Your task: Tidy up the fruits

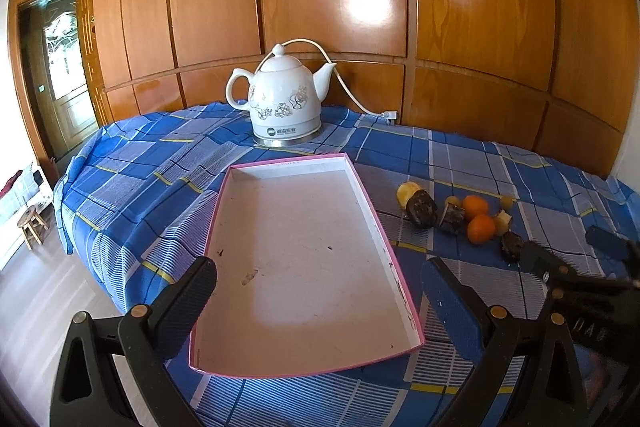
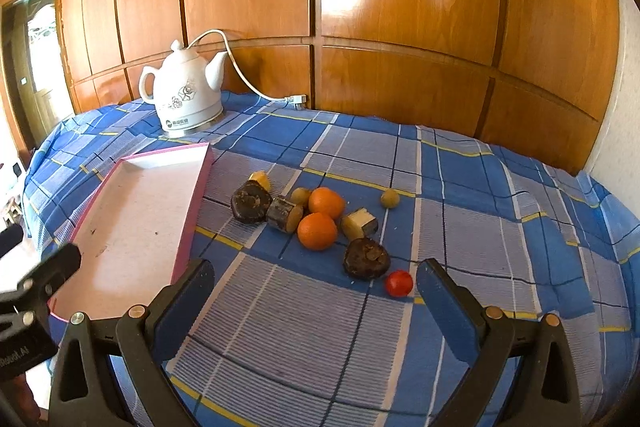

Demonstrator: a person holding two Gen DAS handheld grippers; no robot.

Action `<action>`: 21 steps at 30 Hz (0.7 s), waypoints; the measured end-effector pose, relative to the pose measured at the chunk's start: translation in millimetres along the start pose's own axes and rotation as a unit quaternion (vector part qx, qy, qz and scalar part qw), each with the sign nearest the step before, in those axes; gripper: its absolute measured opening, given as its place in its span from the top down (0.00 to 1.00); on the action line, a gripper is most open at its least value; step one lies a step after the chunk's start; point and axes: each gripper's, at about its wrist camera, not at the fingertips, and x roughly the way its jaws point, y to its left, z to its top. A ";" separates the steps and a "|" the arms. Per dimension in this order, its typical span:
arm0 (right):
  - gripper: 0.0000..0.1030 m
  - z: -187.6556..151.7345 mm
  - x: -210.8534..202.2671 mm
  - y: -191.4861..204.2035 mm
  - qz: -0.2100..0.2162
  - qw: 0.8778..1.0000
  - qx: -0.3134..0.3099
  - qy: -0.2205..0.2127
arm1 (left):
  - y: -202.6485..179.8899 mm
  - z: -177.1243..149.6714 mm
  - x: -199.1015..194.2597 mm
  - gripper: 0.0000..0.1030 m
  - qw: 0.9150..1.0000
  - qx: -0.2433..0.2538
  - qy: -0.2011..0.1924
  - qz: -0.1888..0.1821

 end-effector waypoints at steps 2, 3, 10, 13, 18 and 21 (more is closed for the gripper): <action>0.00 6.1 1.8 -7.6 0.001 1.000 0.000 0.001 | -1.3 -0.2 1.1 0.00 1.000 0.003 0.003 -0.003; 0.00 8.0 2.8 -10.4 0.001 1.000 -0.001 0.003 | -2.5 -0.3 1.8 0.00 1.000 0.006 0.004 -0.004; 0.00 31.1 16.8 -43.6 0.013 1.000 -0.015 0.024 | -6.8 0.5 8.5 0.00 0.999 0.016 0.020 -0.034; 0.00 39.3 27.2 -61.2 0.014 0.999 -0.022 0.036 | -7.5 1.5 14.4 0.00 0.997 0.017 0.037 -0.065; 0.04 46.1 56.0 -105.8 -0.002 0.998 -0.020 0.058 | -10.9 9.1 35.2 0.03 0.992 0.021 0.080 -0.091; 0.11 43.5 71.3 -128.7 -0.007 0.998 0.003 0.070 | -13.7 17.5 43.9 0.19 0.989 0.031 0.091 -0.113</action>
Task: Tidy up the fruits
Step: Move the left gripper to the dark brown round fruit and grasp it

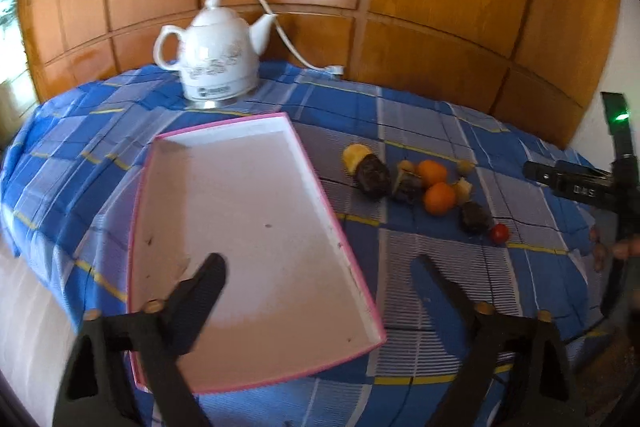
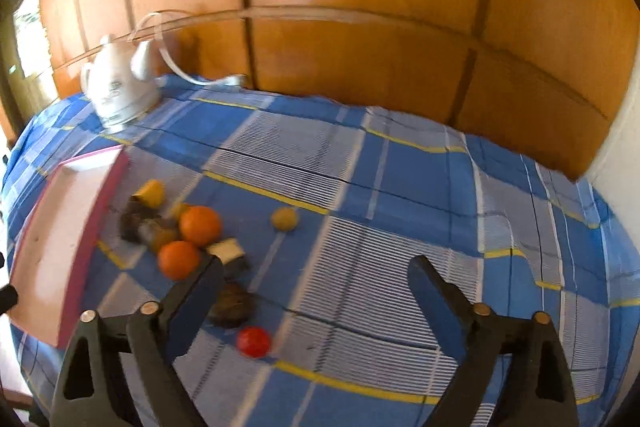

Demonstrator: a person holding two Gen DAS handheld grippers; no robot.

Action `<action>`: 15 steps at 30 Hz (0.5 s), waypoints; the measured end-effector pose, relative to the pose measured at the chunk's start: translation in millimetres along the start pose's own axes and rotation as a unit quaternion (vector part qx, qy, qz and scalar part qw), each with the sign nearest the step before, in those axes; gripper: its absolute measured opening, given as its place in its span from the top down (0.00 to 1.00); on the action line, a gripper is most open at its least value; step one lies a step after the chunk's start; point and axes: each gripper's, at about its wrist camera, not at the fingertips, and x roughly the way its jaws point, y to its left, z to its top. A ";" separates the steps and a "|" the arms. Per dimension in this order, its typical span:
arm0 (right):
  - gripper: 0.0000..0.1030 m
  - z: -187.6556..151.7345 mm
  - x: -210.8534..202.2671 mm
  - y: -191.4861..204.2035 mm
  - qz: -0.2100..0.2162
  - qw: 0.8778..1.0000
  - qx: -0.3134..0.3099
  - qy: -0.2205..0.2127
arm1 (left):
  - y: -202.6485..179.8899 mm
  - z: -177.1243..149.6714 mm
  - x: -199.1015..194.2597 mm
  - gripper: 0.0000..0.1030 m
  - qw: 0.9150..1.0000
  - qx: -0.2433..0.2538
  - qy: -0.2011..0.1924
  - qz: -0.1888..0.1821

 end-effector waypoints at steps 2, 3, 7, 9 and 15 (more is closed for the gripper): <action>0.17 -1.0 8.4 -10.8 0.002 1.000 0.025 0.018 | -5.2 6.0 3.5 0.24 1.000 0.023 -0.002 -0.006; 0.18 -0.9 10.1 -13.0 0.005 0.999 0.034 0.025 | -7.3 9.6 6.2 0.27 0.999 0.032 0.000 -0.017; 0.21 -0.4 13.2 -5.3 0.015 0.999 0.029 0.034 | -16.0 29.0 22.9 0.44 0.997 0.056 0.020 -0.051; 0.22 -0.8 14.4 0.5 0.024 0.999 0.024 0.040 | -21.3 39.5 35.6 0.53 0.995 0.064 0.034 -0.064; 0.22 -0.1 15.9 1.7 0.037 0.998 0.027 0.049 | -38.3 63.9 78.2 0.63 0.991 0.074 0.081 -0.078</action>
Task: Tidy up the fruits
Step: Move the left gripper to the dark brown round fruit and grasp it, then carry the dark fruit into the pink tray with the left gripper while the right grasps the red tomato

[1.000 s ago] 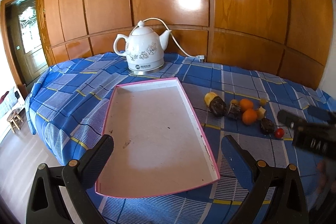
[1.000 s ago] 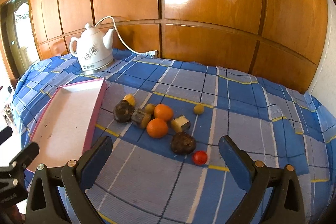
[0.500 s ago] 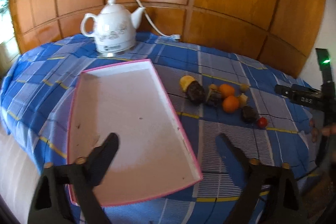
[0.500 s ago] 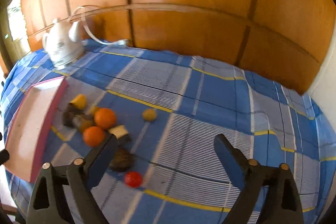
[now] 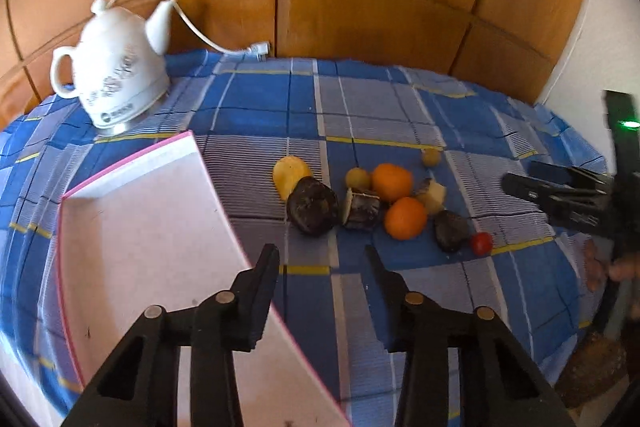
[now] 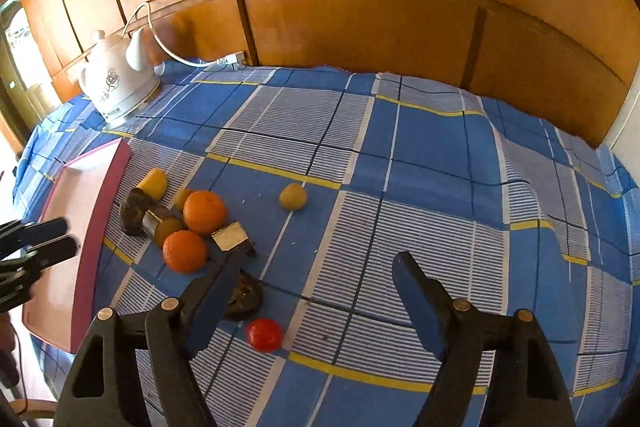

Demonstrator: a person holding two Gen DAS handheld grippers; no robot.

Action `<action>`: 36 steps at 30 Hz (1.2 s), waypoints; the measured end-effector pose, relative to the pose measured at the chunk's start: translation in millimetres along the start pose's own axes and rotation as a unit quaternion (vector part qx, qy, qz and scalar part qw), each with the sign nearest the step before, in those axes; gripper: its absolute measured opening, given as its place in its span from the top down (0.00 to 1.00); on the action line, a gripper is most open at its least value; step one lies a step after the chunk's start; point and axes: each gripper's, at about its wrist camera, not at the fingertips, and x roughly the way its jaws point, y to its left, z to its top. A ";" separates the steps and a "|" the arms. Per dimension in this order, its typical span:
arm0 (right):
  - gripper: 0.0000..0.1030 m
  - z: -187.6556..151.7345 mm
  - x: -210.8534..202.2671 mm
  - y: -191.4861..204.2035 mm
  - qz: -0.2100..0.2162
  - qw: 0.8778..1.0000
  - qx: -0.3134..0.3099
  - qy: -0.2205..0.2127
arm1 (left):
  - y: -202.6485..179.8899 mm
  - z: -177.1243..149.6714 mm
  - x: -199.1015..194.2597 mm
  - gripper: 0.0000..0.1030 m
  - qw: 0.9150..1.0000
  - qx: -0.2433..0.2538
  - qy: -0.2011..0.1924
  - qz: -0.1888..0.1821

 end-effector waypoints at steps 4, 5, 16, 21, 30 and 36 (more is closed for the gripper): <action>0.22 1.5 0.0 -0.3 0.012 1.000 0.003 0.004 | -0.4 19.1 25.8 0.64 1.000 -0.010 0.022 -0.006; 0.22 2.0 0.1 0.3 0.015 1.000 0.003 0.005 | 0.6 22.8 31.5 0.64 0.999 -0.016 0.027 -0.007; 0.27 0.1 14.2 6.5 0.094 0.994 -0.001 0.062 | 6.2 41.1 76.8 0.75 0.999 -0.008 0.053 -0.004; 0.27 -12.9 32.5 35.0 0.100 0.988 -0.064 0.104 | 12.2 35.8 73.0 0.77 0.999 -0.022 0.034 -0.023; 0.52 -34.1 48.3 47.6 0.063 0.979 -0.118 0.152 | 13.2 36.0 46.4 0.98 0.998 -0.034 -0.001 -0.053; 0.75 -42.5 47.3 47.9 0.043 0.976 -0.141 0.160 | 11.9 31.8 46.5 0.98 0.998 -0.019 0.010 -0.057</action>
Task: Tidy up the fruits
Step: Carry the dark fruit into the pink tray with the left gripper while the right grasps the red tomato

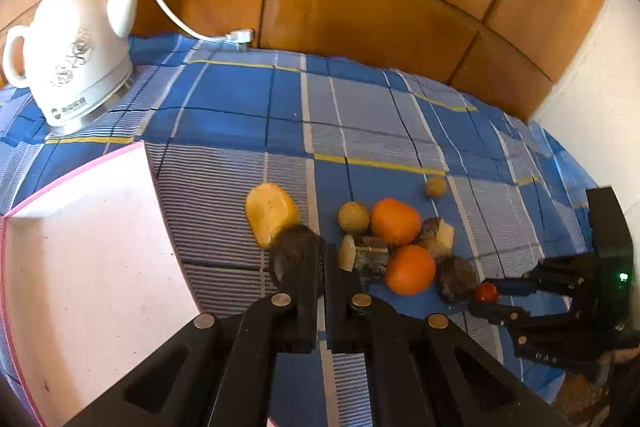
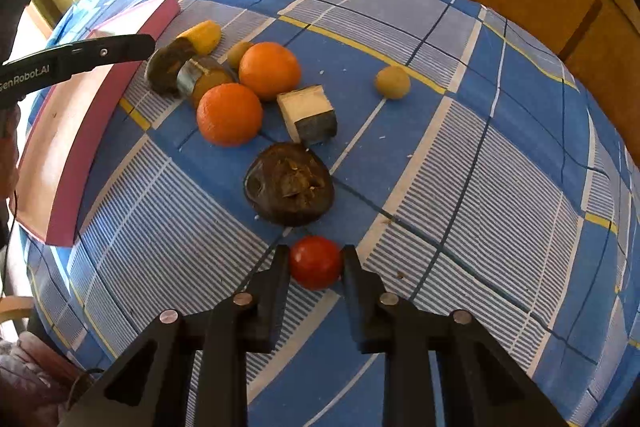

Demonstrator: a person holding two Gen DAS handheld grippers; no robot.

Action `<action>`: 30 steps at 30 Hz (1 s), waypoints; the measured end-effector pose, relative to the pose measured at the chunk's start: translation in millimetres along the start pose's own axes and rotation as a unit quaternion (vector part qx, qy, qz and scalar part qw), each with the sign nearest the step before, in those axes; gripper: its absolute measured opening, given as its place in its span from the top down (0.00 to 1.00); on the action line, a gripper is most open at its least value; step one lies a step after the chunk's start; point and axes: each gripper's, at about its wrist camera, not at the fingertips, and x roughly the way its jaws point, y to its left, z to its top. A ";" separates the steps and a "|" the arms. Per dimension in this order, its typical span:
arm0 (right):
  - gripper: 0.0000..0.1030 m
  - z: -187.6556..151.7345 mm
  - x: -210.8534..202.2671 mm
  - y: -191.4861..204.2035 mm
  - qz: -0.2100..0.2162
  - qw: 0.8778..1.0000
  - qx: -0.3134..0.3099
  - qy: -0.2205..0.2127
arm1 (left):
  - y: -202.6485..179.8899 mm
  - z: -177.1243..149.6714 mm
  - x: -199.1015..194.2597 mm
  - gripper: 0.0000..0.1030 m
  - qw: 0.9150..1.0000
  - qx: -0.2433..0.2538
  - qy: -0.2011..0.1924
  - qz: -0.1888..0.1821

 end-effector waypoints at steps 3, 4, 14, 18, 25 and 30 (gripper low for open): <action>0.75 -0.6 -0.3 1.6 -0.002 1.000 -0.002 0.000 | -1.2 -2.1 3.6 0.96 1.000 0.015 0.010 0.010; 0.75 -0.9 -0.7 1.2 -0.001 1.000 -0.001 0.001 | 0.2 -2.6 4.1 0.91 1.000 0.016 0.010 0.016; 0.75 5.8 3.7 15.2 -0.009 1.000 -0.014 0.004 | -2.9 0.6 21.3 0.63 0.997 0.057 0.047 0.026; 0.75 7.5 6.2 21.4 -0.012 1.000 -0.018 0.005 | -1.4 3.5 32.9 0.62 0.995 0.066 0.068 0.030; 0.75 6.2 4.4 20.0 -0.012 1.000 -0.025 0.003 | -4.5 -2.1 32.5 0.68 0.996 0.057 0.064 -0.001; 0.75 5.1 3.9 19.4 -0.010 1.000 -0.025 0.002 | -3.4 -8.8 8.1 0.69 0.999 0.031 0.029 -0.016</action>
